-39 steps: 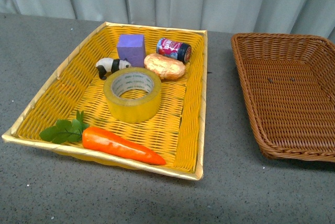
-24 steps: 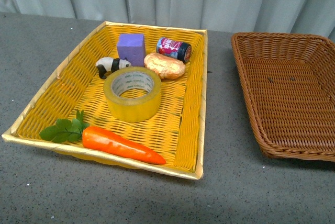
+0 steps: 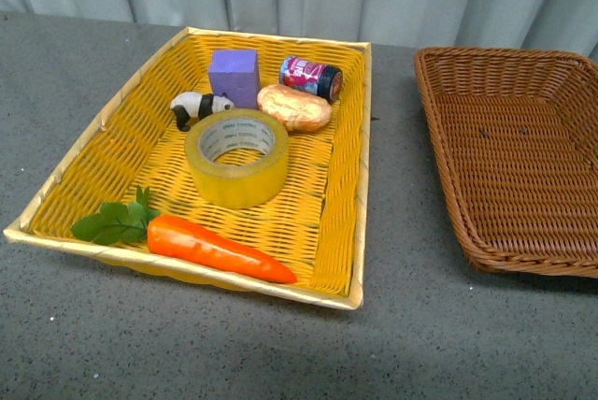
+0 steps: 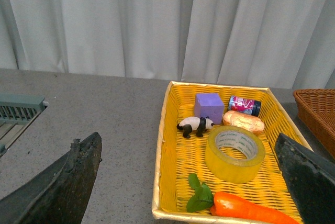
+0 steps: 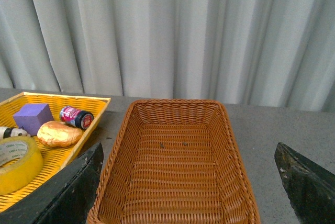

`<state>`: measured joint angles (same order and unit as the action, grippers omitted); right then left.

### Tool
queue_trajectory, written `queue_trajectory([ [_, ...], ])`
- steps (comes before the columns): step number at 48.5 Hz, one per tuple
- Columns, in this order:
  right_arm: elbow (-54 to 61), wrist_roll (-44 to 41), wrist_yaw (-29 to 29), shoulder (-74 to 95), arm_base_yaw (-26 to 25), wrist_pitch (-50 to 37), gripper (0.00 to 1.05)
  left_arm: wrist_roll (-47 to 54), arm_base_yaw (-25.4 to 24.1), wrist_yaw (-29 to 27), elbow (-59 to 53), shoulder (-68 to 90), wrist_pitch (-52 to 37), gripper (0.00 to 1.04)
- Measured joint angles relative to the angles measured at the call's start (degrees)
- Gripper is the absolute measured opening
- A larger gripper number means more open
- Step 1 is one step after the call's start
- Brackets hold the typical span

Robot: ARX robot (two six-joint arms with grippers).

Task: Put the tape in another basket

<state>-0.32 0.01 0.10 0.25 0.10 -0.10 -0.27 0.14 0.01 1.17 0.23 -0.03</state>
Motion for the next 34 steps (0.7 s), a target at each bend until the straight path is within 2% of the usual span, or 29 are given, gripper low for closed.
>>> queue_trajectory([
  [34, 0.00, -0.02, 0.00, 0.00, 0.00, 0.00, 0.96, 0.00, 0.00, 0.00, 0.00, 0.00, 0.00, 0.98],
])
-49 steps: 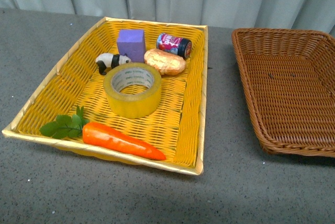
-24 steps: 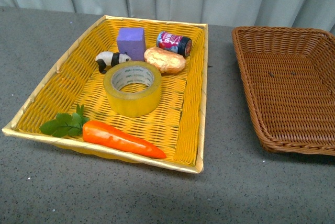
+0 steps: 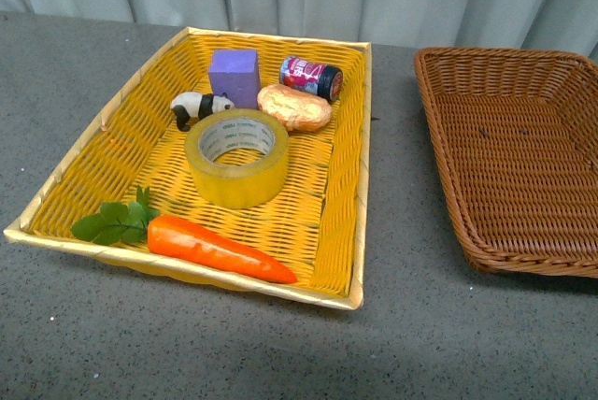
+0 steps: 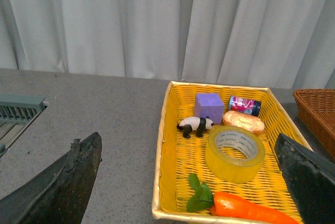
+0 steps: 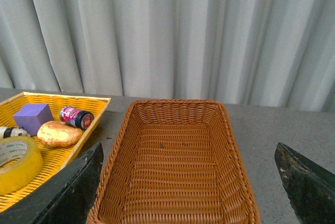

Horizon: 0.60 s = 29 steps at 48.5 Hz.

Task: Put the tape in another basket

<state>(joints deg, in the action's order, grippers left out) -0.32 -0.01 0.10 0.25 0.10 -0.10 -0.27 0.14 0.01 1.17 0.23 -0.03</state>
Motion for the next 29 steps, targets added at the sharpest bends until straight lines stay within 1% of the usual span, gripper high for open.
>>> queue_trajectory([
  [29, 0.00, 0.00, 0.00, 0.00, 0.00, 0.00, 0.96, 0.00, 0.00, 0.00, 0.00, 0.00, 0.00, 0.98],
])
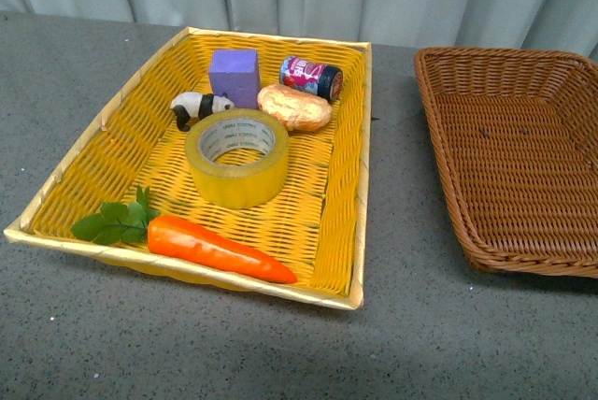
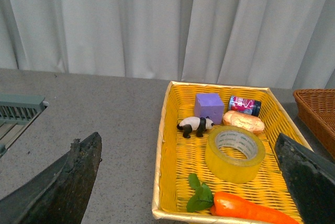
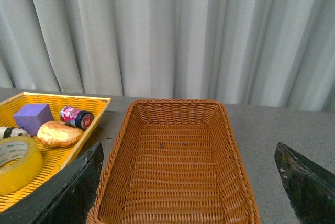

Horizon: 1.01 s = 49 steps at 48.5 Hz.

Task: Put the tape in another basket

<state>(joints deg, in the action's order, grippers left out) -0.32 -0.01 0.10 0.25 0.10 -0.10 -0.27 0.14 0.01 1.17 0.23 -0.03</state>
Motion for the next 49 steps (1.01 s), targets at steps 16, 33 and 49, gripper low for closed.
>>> queue_trajectory([
  [16, 0.00, 0.00, 0.00, 0.00, 0.00, 0.00, 0.96, -3.08, 0.96, -3.15, 1.53, 2.54, 4.85, 0.98],
  [33, 0.00, 0.02, 0.00, -0.04, 0.00, 0.00, 0.96, -13.00, 5.33, -2.19, 12.33, 51.39, -17.07, 0.98],
  [49, 0.00, 0.02, 0.00, -0.04, 0.00, 0.00, 0.96, -21.59, 5.73, 1.53, 36.41, 91.54, -16.94, 0.98],
])
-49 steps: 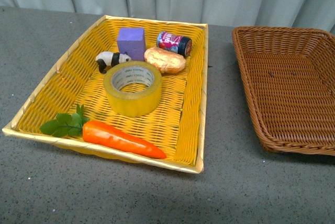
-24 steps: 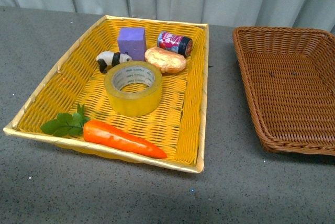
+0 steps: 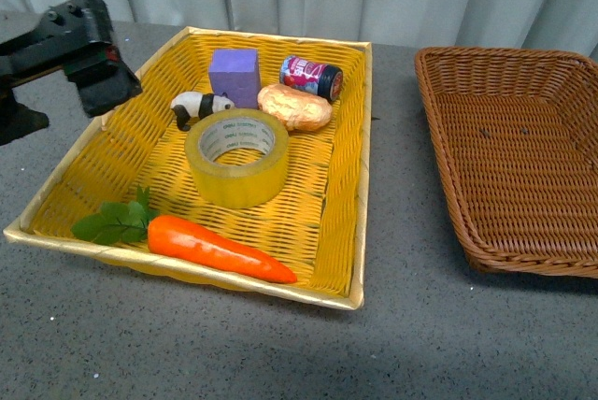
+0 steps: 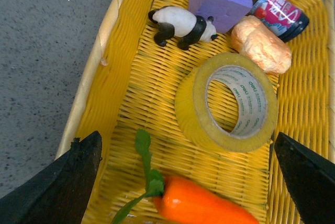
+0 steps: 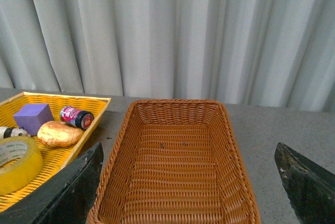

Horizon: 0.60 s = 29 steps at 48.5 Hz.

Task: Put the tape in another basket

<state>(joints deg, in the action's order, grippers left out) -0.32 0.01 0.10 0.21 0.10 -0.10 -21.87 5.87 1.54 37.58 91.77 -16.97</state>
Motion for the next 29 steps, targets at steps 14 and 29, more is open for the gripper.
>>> queue_trajectory([
  [14, 0.00, -0.02, 0.00, 0.00, 0.00, 0.00, 0.96, -6.88, 1.79, -2.32, 11.37, 12.57, 5.33, 0.98],
  [29, 0.00, -0.02, 0.00, 0.00, 0.00, 0.00, 0.96, -8.68, 3.96, -3.21, 16.41, 19.30, 5.31, 0.98],
])
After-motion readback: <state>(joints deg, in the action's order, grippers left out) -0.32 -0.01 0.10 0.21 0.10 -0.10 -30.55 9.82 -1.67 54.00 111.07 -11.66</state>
